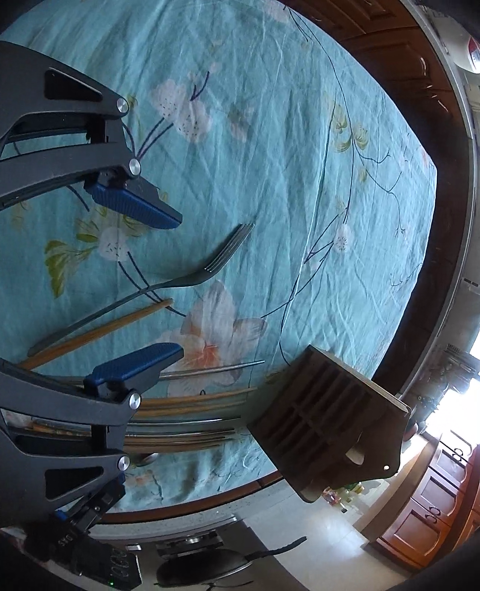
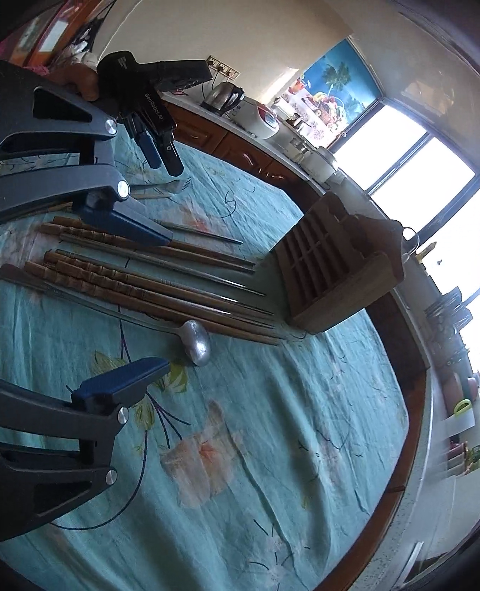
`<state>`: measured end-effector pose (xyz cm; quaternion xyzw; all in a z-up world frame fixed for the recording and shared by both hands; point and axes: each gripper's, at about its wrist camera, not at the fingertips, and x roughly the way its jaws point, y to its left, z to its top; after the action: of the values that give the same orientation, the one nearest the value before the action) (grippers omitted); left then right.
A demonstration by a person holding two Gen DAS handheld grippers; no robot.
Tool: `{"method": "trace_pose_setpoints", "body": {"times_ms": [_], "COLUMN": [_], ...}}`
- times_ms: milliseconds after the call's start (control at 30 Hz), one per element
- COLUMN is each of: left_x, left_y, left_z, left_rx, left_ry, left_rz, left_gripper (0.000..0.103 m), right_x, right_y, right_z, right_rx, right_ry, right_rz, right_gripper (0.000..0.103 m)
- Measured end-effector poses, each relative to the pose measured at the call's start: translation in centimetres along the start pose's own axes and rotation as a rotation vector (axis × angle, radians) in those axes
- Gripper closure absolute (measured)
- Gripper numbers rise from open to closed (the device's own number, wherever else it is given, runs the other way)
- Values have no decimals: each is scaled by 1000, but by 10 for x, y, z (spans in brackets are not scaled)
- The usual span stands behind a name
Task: Organize utensils
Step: 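Grasp the metal fork with the left gripper while the right gripper grasps the metal spoon, then carry the fork and spoon to the wooden holder and lower them in, both grippers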
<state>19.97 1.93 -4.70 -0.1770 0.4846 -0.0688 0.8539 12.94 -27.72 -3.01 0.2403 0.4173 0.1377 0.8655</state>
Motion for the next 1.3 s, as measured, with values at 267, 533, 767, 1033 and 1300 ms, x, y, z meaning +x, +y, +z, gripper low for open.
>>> {"method": "trace_pose_setpoints", "body": {"times_ms": [267,533,767,1033,1300], "left_x": [15,-10,-60,-106,-126], "left_y": [7,25,14,-12,-38], "left_z": [12,11,5,8,25], "left_rx": [-14,-57,-14,74,154], "left_ry": [42,9,-80,-196,-312], "left_rz": [-36,-122,-197,-232,-222], "left_gripper": [88,101,101,101,101], "right_x": [27,24,-6,-47,-65], "right_y": [-13,-15,4,29,50], "right_z": [7,3,9,28,52], "right_rx": [65,78,20,-56,-145], "right_ry": [92,84,2,-130,-246], "right_rz": [25,59,77,62,17], "right_gripper": [69,100,101,101,101]}}
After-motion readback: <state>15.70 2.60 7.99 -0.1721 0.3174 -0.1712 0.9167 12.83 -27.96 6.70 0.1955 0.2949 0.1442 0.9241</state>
